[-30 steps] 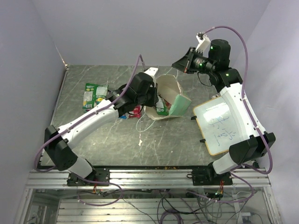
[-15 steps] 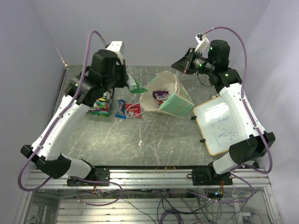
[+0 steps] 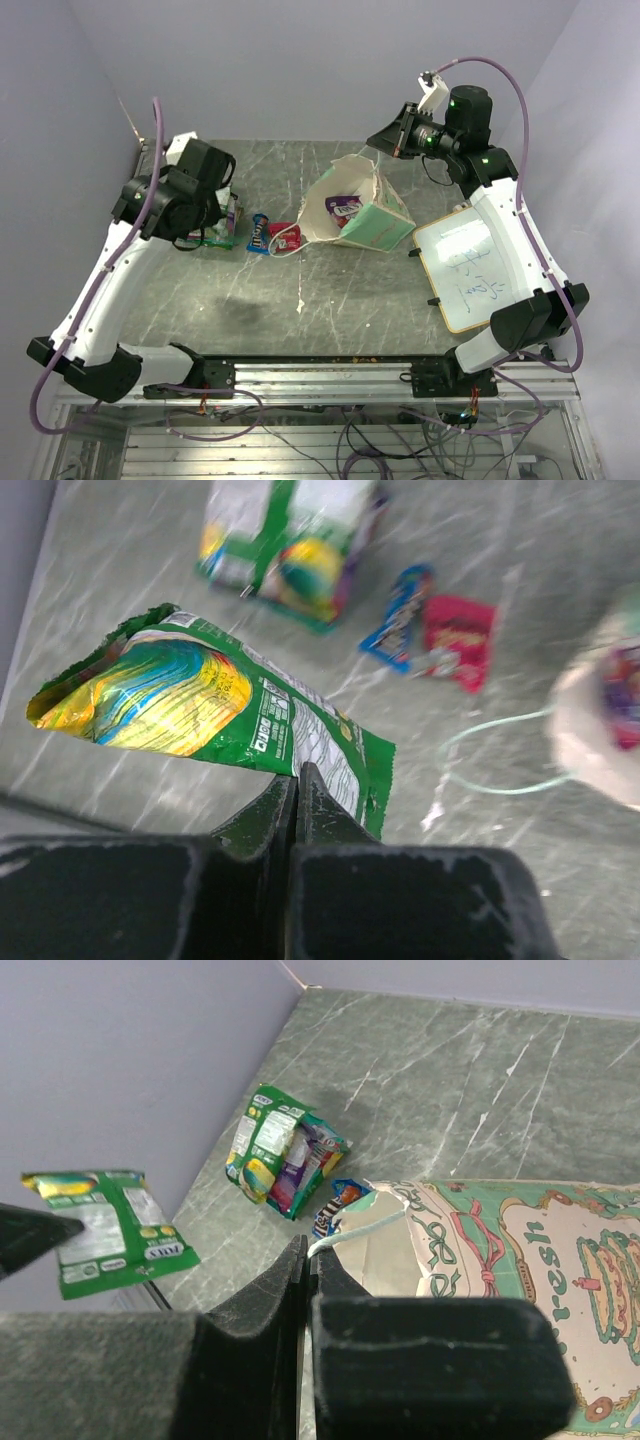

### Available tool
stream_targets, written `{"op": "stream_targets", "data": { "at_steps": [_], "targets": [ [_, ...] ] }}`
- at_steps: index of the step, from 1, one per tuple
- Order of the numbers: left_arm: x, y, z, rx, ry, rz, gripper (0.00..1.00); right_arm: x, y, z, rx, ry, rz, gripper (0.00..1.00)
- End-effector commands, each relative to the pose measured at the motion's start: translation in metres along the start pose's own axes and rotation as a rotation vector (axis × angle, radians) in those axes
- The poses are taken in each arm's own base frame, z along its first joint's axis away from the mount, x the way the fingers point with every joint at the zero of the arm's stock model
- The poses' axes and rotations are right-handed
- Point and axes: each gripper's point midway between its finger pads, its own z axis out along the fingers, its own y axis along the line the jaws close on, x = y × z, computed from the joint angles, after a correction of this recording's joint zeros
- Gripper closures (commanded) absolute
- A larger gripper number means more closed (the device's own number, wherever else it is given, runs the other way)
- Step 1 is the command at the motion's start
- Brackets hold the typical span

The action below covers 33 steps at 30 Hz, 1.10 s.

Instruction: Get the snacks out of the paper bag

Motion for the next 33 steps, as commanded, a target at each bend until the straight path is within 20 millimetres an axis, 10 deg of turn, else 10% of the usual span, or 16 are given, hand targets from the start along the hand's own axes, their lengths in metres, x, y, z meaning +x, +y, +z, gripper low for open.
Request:
{"op": "stream_targets", "data": {
  "at_steps": [1, 19, 33],
  "targets": [
    [0.061, 0.054, 0.011, -0.249, 0.155, -0.114, 0.93, -0.011, 0.006, -0.005, -0.023, -0.035, -0.032, 1.00],
    [0.178, 0.107, 0.079, -0.534, 0.703, -0.212, 0.93, -0.011, 0.008, -0.012, -0.017, -0.047, -0.047, 1.00],
    [0.205, 0.080, 0.148, -0.474, 0.763, -0.384, 0.93, -0.008, 0.007, -0.011, -0.022, -0.038, -0.039, 1.00]
  ]
}}
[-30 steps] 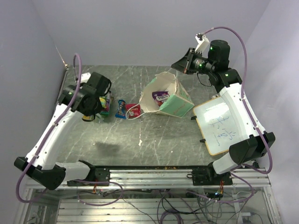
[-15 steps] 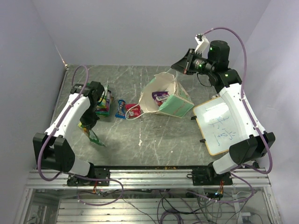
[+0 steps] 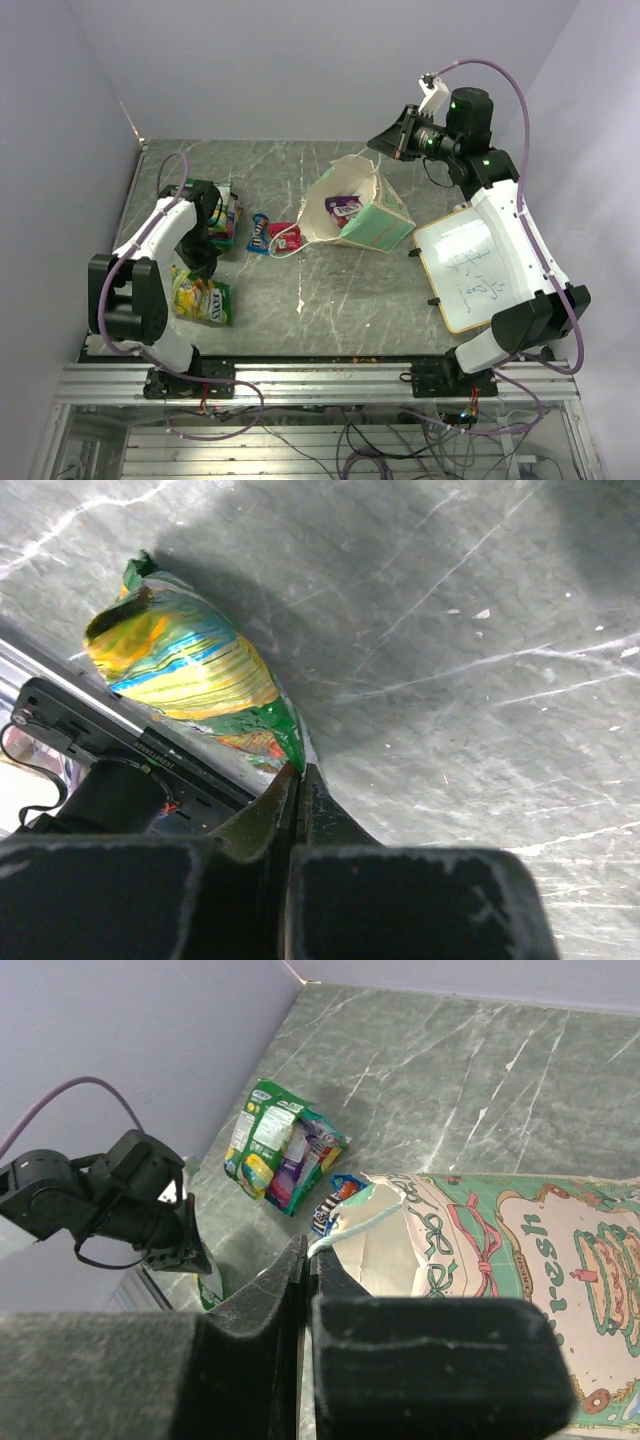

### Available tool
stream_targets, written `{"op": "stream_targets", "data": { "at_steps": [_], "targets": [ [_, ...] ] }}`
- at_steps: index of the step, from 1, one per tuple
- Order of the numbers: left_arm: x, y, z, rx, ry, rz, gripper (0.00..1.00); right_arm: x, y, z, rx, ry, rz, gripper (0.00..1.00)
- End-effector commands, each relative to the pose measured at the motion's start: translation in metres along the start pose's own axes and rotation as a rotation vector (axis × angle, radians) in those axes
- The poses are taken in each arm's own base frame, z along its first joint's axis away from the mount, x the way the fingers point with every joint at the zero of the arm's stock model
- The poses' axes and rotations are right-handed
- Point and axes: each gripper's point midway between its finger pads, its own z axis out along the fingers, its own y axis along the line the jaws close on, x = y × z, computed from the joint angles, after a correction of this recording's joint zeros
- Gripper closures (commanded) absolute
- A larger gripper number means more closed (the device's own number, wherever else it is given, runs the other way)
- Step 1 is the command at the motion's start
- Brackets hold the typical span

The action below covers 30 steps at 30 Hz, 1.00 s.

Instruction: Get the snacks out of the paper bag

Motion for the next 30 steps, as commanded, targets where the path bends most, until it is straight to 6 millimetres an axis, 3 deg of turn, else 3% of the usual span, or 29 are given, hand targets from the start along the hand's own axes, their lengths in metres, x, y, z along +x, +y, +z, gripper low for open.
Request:
{"op": "stream_targets", "data": {
  "at_steps": [1, 3, 6, 11, 14, 19, 23, 27, 30],
  "targets": [
    [-0.006, -0.021, 0.014, 0.051, 0.021, -0.055, 0.93, -0.011, 0.007, -0.009, -0.017, -0.042, -0.036, 1.00],
    [-0.017, -0.029, 0.012, 0.076, -0.014, -0.053, 0.90, -0.011, 0.007, -0.009, -0.013, -0.043, -0.039, 1.00],
    [-0.031, -0.038, 0.007, 0.128, -0.070, -0.074, 0.76, -0.011, 0.006, -0.009, -0.012, -0.042, -0.040, 1.00],
    [-0.030, -0.053, 0.009, 0.245, -0.058, -0.080, 0.54, -0.012, 0.006, -0.007, -0.012, -0.040, -0.041, 1.00],
    [-0.030, -0.056, 0.001, 0.309, -0.077, -0.075, 0.43, -0.013, 0.006, -0.007, -0.012, -0.042, -0.044, 1.00],
    [-0.032, -0.057, -0.045, 0.487, -0.167, -0.074, 0.21, -0.009, 0.005, -0.006, -0.021, -0.030, -0.044, 1.00],
    [-0.029, -0.067, -0.086, 0.677, -0.220, -0.043, 0.21, 0.006, 0.012, 0.000, -0.104, 0.030, -0.038, 1.00],
    [-0.027, -0.082, -0.126, 0.845, -0.281, 0.033, 0.19, 0.028, 0.036, -0.001, -0.289, 0.109, -0.039, 1.00],
    [-0.018, -0.107, -0.160, 1.000, -0.322, 0.137, 0.19, 0.050, 0.058, -0.005, -0.388, 0.173, -0.070, 1.00]
  ]
}}
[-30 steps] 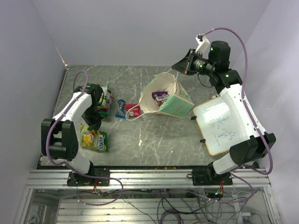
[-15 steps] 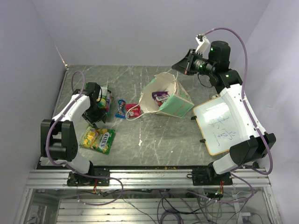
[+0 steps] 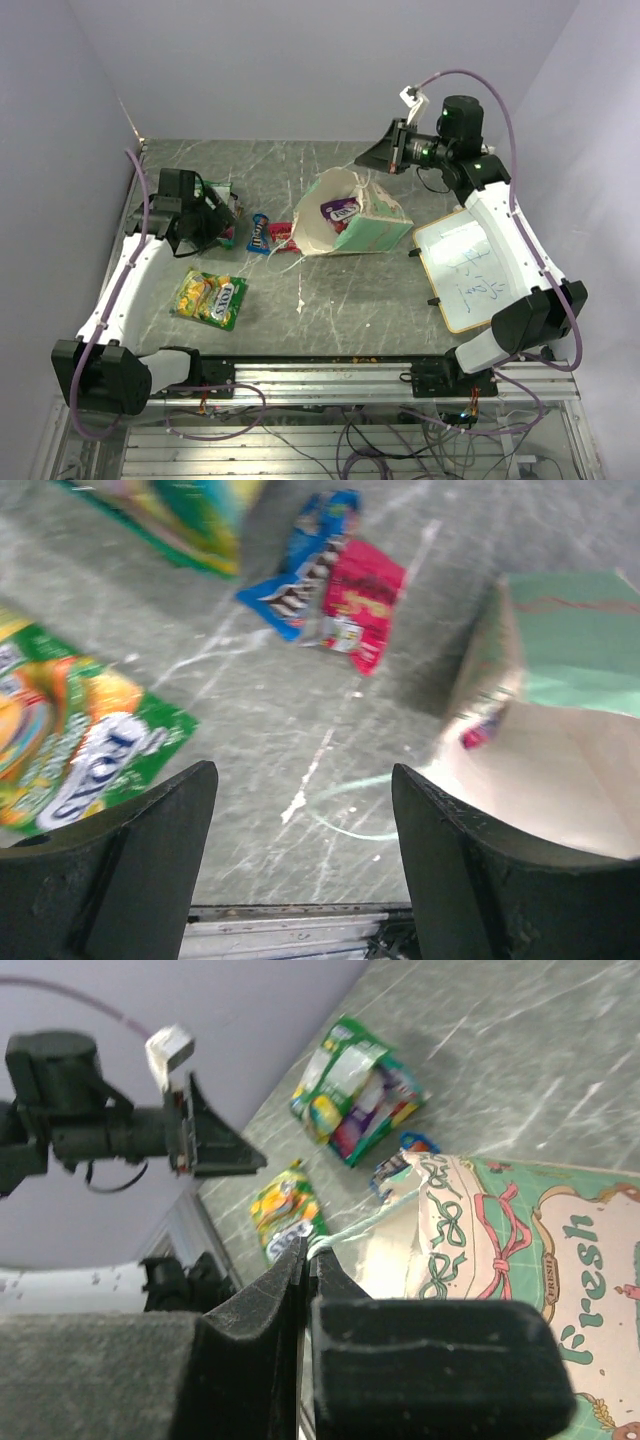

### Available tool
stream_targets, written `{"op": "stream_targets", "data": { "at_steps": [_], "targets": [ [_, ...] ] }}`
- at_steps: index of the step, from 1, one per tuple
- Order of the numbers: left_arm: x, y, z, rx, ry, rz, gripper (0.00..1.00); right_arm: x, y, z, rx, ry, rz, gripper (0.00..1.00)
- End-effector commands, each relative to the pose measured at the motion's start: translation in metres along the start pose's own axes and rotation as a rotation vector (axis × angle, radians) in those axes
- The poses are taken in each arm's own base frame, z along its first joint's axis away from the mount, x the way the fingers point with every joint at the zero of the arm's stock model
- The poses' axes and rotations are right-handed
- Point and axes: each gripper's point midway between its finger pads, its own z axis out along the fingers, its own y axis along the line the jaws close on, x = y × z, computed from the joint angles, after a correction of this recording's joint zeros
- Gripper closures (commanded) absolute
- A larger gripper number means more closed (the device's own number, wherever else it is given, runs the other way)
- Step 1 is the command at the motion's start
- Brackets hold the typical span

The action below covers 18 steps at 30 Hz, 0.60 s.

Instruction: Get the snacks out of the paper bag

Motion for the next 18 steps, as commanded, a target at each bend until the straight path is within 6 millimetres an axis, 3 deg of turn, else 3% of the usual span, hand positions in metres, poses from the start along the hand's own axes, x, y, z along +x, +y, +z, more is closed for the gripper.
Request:
{"op": "stream_targets", "data": {
  "at_steps": [1, 5, 10, 15, 18],
  "targets": [
    [0.003, -0.078, -0.017, 0.317, -0.003, 0.157, 0.19, 0.028, 0.042, 0.003, -0.220, 0.097, -0.072, 1.00],
    [0.047, -0.118, -0.012, 0.419, 0.036, 0.340, 0.21, 0.045, 0.056, -0.002, -0.274, 0.147, -0.045, 1.00],
    [0.101, -0.144, -0.012, 0.543, 0.077, 0.477, 0.23, 0.051, 0.025, -0.013, -0.076, 0.150, -0.007, 1.00],
    [0.116, -0.153, -0.023, 0.567, 0.053, 0.568, 0.24, 0.050, -0.021, -0.046, 0.185, 0.120, 0.014, 1.00],
    [0.120, -0.157, -0.028, 0.569, 0.035, 0.629, 0.25, 0.042, -0.036, -0.057, 0.280, 0.115, -0.008, 1.00]
  ]
}}
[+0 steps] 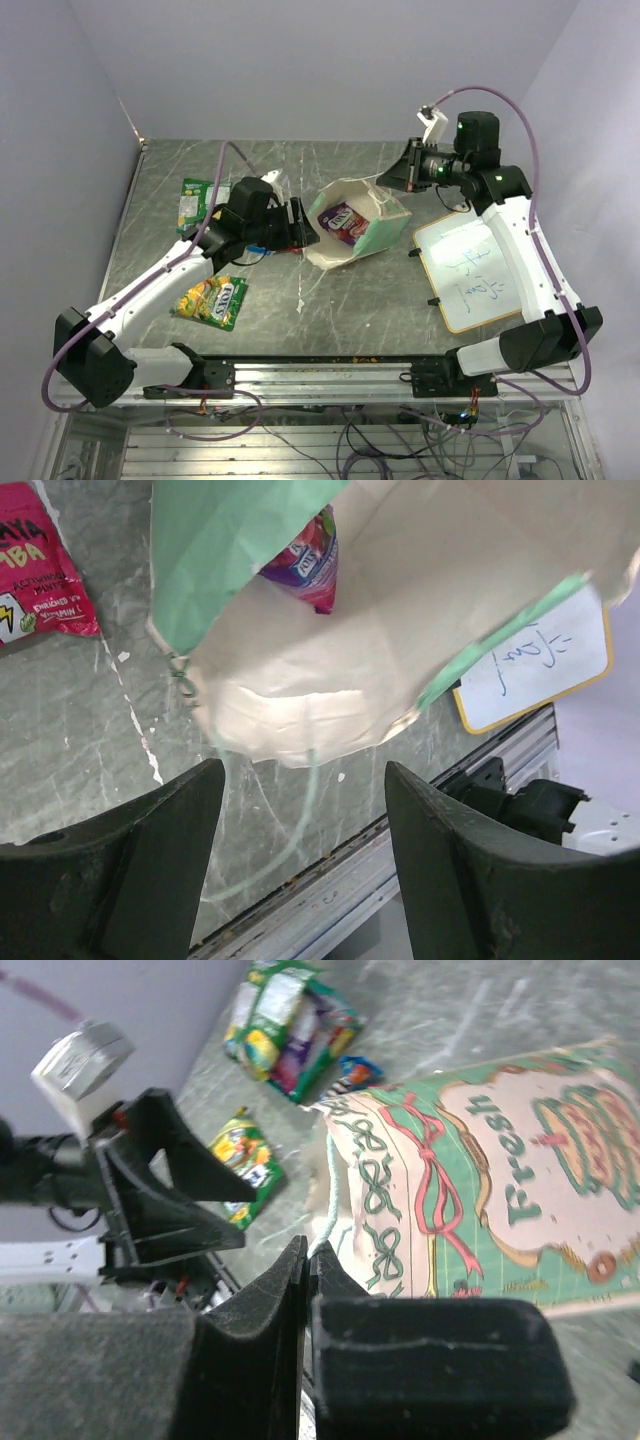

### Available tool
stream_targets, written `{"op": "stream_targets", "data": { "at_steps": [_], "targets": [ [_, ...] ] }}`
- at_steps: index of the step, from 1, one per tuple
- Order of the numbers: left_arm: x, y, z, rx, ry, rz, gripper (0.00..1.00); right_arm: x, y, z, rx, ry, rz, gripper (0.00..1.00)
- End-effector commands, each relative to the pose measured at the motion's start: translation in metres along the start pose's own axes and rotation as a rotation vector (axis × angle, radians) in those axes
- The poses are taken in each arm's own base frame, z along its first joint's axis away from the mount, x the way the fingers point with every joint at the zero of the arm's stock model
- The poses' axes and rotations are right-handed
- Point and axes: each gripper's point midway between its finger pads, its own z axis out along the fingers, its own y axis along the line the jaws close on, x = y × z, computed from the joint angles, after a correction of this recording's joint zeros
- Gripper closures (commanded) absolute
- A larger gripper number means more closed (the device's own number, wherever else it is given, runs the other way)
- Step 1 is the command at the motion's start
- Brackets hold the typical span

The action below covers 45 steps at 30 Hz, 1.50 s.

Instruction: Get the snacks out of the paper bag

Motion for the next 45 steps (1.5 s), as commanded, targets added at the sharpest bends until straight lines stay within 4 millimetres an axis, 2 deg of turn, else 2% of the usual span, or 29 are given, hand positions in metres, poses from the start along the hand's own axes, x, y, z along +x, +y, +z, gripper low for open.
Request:
{"op": "stream_targets", "data": {
  "at_steps": [1, 5, 10, 16, 20, 27, 29, 35, 39, 45],
  "targets": [
    [-0.016, -0.020, -0.006, 0.031, -0.071, 0.127, 0.25, -0.003, -0.030, -0.024, 0.206, 0.000, -0.039, 1.00],
    [-0.011, -0.041, -0.005, 0.083, -0.060, 0.200, 0.25, 0.005, -0.039, -0.041, 0.306, 0.017, -0.071, 1.00],
    [-0.001, -0.072, 0.000, 0.142, -0.039, 0.310, 0.27, 0.021, -0.038, -0.043, 0.303, 0.028, -0.034, 1.00],
    [0.005, -0.099, 0.004, 0.161, -0.022, 0.457, 0.21, 0.004, -0.039, -0.051, 0.353, -0.028, -0.044, 1.00],
    [0.005, -0.110, 0.013, 0.135, -0.017, 0.550, 0.20, -0.003, -0.037, -0.043, 0.324, -0.050, -0.021, 1.00],
    [0.018, -0.147, 0.017, 0.208, -0.129, 0.831, 0.22, -0.018, -0.036, -0.038, 0.309, -0.101, -0.015, 1.00],
    [0.024, -0.149, 0.019, 0.238, -0.156, 0.927, 0.25, -0.019, -0.036, -0.037, 0.307, -0.096, -0.015, 1.00],
    [0.034, -0.132, 0.033, 0.222, -0.101, 1.216, 0.30, -0.023, -0.036, -0.038, 0.309, -0.089, -0.035, 1.00],
    [0.027, -0.125, 0.051, 0.160, -0.097, 1.306, 0.38, -0.019, -0.035, -0.038, 0.306, -0.078, -0.033, 1.00],
    [0.034, -0.136, 0.080, 0.204, -0.096, 1.359, 0.44, -0.018, -0.032, -0.038, 0.291, -0.061, -0.042, 1.00]
  ]
}}
